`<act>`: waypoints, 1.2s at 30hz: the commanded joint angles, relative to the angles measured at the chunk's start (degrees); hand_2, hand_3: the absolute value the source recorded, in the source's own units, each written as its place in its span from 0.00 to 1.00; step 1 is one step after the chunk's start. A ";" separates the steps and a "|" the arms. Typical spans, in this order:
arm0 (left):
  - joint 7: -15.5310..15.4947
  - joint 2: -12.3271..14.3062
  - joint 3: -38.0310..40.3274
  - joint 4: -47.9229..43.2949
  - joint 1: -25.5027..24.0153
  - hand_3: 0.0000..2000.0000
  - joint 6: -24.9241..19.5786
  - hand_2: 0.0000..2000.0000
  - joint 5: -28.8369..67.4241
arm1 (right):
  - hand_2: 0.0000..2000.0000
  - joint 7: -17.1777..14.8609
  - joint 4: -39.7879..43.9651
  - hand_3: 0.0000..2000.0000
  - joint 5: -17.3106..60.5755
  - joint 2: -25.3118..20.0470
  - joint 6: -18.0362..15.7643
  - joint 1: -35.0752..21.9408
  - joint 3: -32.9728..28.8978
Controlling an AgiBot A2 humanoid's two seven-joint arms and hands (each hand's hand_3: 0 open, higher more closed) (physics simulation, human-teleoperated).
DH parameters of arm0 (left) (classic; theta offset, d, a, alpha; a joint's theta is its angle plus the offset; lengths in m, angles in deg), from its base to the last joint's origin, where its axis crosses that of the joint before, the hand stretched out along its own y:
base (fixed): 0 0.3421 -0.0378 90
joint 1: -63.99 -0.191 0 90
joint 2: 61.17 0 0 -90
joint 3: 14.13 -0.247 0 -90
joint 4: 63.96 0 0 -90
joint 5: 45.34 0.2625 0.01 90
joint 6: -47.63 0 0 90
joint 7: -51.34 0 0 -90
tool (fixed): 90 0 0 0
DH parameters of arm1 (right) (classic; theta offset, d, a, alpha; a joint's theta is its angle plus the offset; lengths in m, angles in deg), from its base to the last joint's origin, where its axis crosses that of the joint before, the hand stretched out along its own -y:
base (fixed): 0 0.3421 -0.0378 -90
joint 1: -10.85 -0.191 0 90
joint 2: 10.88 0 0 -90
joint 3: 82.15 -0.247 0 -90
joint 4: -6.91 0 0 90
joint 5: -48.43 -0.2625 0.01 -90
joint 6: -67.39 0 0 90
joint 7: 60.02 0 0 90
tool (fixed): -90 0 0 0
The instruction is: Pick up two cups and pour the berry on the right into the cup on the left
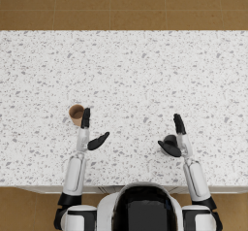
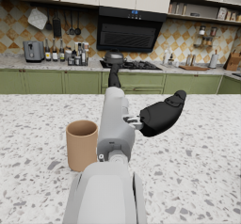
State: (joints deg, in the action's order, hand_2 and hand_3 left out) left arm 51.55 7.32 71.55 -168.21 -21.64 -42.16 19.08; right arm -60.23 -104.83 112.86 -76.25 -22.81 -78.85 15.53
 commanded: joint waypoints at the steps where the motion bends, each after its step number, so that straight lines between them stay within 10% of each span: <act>1: -0.06 -0.13 5.99 -0.26 -1.90 0.00 -0.06 0.00 1.80 | 0.00 0.06 -3.52 0.00 1.80 1.90 0.06 5.16 -3.51; 15: -0.20 1.35 12.80 8.78 -3.26 0.00 -0.21 0.00 16.89 | 0.00 0.21 -5.25 0.00 16.94 2.69 0.20 14.58 -6.70; 36: -0.21 4.40 7.66 30.08 6.48 0.00 -0.21 0.00 17.20 | 0.00 0.50 18.68 0.00 17.22 -1.57 -1.85 9.75 -2.38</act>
State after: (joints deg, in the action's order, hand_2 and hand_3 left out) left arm 51.34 11.71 79.62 -139.80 -16.99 -42.37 36.27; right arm -59.69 -87.57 130.07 -77.73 -24.94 -68.36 13.27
